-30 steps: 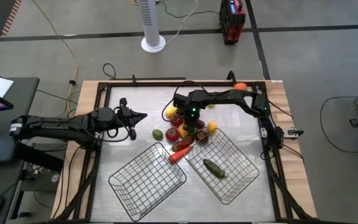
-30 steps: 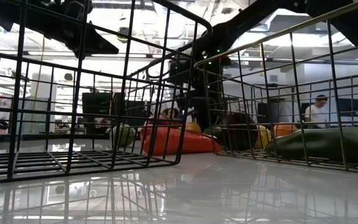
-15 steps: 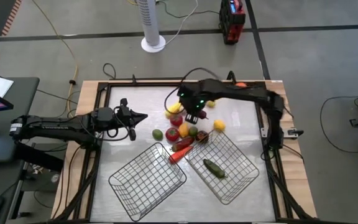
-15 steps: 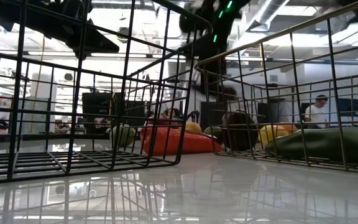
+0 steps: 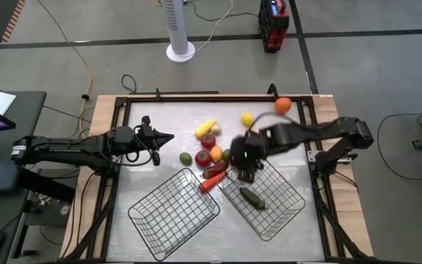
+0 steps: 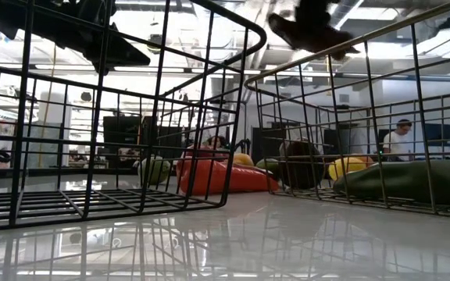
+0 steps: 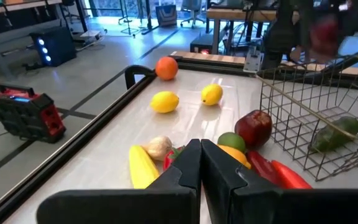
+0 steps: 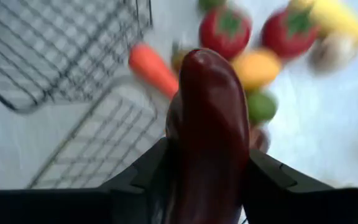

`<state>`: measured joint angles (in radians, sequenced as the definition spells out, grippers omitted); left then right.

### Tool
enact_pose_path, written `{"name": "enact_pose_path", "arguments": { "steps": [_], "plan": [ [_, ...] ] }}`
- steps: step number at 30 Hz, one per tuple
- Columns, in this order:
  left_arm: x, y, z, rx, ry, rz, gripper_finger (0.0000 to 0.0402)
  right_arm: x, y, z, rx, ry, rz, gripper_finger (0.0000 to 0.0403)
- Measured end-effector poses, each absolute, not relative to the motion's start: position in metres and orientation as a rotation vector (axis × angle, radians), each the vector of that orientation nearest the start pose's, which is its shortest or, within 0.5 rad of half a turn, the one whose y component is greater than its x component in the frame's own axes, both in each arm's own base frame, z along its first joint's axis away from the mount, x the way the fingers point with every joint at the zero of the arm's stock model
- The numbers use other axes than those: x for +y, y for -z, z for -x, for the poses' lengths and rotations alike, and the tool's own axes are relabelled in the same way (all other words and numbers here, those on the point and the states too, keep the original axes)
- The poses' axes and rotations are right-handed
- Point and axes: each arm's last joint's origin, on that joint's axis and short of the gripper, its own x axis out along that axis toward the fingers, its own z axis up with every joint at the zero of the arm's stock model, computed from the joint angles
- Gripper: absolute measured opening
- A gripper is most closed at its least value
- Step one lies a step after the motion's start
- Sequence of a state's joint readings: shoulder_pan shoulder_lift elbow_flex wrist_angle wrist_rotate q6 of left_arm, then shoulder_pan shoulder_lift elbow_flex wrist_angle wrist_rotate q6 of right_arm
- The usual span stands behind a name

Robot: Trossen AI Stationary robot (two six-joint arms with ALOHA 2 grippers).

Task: Sort produce into baskets
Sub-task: Put the top red chili pepper into the gold wire basket, then put the middle right yellow lemon into the black wire basket

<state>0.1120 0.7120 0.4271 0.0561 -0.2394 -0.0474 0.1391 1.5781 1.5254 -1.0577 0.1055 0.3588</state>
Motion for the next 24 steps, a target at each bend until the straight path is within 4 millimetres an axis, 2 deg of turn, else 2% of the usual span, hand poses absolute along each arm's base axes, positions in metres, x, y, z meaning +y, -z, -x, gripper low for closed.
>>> {"name": "enact_pose_path", "arguments": {
  "steps": [3, 7, 10, 13, 18, 21, 24],
  "plan": [
    [0.025, -0.244, -0.164, 0.21, -0.355, 0.035, 0.0, 0.058, -0.299, -0.302, 1.149, 0.232, -0.179, 0.0216],
    [0.025, -0.244, -0.164, 0.21, -0.354, 0.035, 0.0, 0.073, -0.259, -0.291, 1.205, 0.306, -0.198, 0.0225],
    [0.025, -0.244, -0.164, 0.21, -0.355, 0.034, 0.0, 0.075, -0.245, -0.286, 1.23, 0.343, -0.23, 0.0227],
    [0.025, -0.244, -0.164, 0.211, -0.354, 0.031, 0.0, 0.074, -0.246, -0.286, 1.235, 0.355, -0.238, 0.0228],
    [0.025, -0.244, -0.164, 0.212, -0.354, 0.028, 0.0, 0.071, -0.271, -0.292, 1.2, 0.332, -0.216, 0.0229],
    [0.025, -0.244, -0.164, 0.214, -0.353, 0.019, 0.0, 0.058, -0.289, -0.294, 1.175, 0.389, -0.176, 0.023],
    [0.025, -0.244, -0.164, 0.215, -0.353, 0.016, 0.0, 0.037, -0.299, -0.294, 1.186, 0.465, -0.131, 0.023]
  ]
}}
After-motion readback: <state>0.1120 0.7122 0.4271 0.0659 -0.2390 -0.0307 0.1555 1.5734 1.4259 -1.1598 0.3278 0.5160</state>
